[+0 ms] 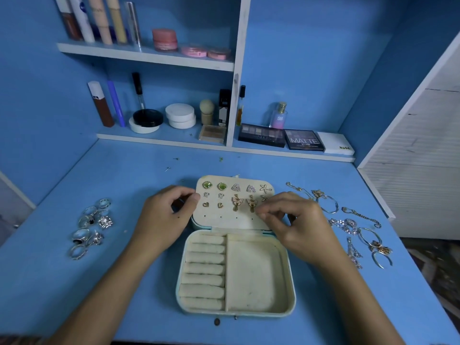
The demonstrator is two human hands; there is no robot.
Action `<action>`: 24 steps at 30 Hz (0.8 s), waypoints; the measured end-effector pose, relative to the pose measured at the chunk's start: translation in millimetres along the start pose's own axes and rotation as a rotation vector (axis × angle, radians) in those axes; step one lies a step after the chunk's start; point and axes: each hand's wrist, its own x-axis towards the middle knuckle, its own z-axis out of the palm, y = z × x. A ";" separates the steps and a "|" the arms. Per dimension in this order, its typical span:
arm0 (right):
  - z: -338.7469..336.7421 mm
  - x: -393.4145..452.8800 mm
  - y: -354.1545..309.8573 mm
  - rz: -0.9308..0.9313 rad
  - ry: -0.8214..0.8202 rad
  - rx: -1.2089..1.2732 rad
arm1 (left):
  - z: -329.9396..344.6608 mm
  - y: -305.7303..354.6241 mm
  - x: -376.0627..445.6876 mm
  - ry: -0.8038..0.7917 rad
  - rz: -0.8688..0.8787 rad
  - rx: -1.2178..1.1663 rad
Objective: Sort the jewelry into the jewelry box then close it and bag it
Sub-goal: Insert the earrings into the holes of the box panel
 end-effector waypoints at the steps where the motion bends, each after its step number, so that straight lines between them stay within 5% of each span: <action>1: 0.2 0.1 0.5 -0.004 -0.003 -0.008 | -0.1 -0.1 -0.1 -0.003 -0.002 -0.003; 24: 8.4 -0.8 4.0 0.021 -0.068 -0.015 | -0.6 0.8 -0.9 0.002 0.000 -0.003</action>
